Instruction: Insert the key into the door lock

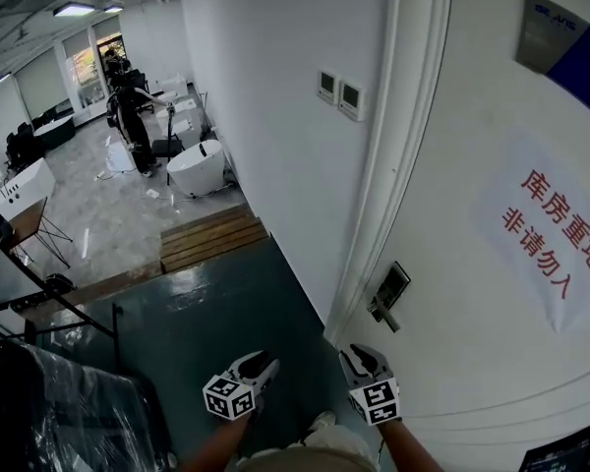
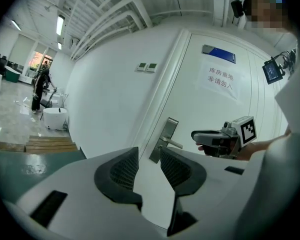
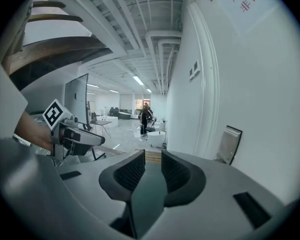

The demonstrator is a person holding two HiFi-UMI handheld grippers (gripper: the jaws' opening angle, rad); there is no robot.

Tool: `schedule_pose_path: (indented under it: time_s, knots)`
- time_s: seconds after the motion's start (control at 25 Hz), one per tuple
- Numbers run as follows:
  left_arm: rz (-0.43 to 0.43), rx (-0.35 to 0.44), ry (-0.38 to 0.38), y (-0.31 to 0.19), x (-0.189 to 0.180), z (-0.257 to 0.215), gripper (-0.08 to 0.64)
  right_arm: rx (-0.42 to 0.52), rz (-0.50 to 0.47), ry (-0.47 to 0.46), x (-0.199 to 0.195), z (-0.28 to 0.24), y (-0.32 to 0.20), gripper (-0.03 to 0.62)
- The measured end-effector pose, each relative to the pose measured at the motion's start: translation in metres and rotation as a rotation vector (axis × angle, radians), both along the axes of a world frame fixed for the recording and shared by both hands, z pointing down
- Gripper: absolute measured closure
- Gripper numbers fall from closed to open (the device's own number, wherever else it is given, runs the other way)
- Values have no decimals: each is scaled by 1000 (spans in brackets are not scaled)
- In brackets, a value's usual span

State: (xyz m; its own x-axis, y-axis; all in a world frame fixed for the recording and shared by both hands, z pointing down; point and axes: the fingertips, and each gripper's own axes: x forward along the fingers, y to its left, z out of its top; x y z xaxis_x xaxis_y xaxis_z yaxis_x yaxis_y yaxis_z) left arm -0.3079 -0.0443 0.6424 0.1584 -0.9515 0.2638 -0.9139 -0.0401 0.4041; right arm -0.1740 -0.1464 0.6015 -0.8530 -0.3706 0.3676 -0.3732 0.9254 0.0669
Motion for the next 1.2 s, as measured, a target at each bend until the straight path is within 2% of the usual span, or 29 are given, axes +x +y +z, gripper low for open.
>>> schedule_pose_path:
  time_s: [0.2, 0.4, 0.68, 0.96, 1.2]
  knots:
    - [-92, -2, 1, 73, -16, 4, 428, 0, -79, -30, -30, -6, 57, 500]
    - [-152, 1, 10, 134, -12, 5, 428, 3, -126, -55, -34, -13, 115, 500]
    - [-221, 40, 0, 193, -7, -7, 428, 11, -212, -63, -35, -15, 181, 500]
    - [-273, 55, 5, 232, 12, -5, 428, 30, -262, -73, -17, -25, 211, 500]
    - [-335, 54, -3, 242, 34, -3, 428, 49, -310, -78, 8, -35, 211, 500]
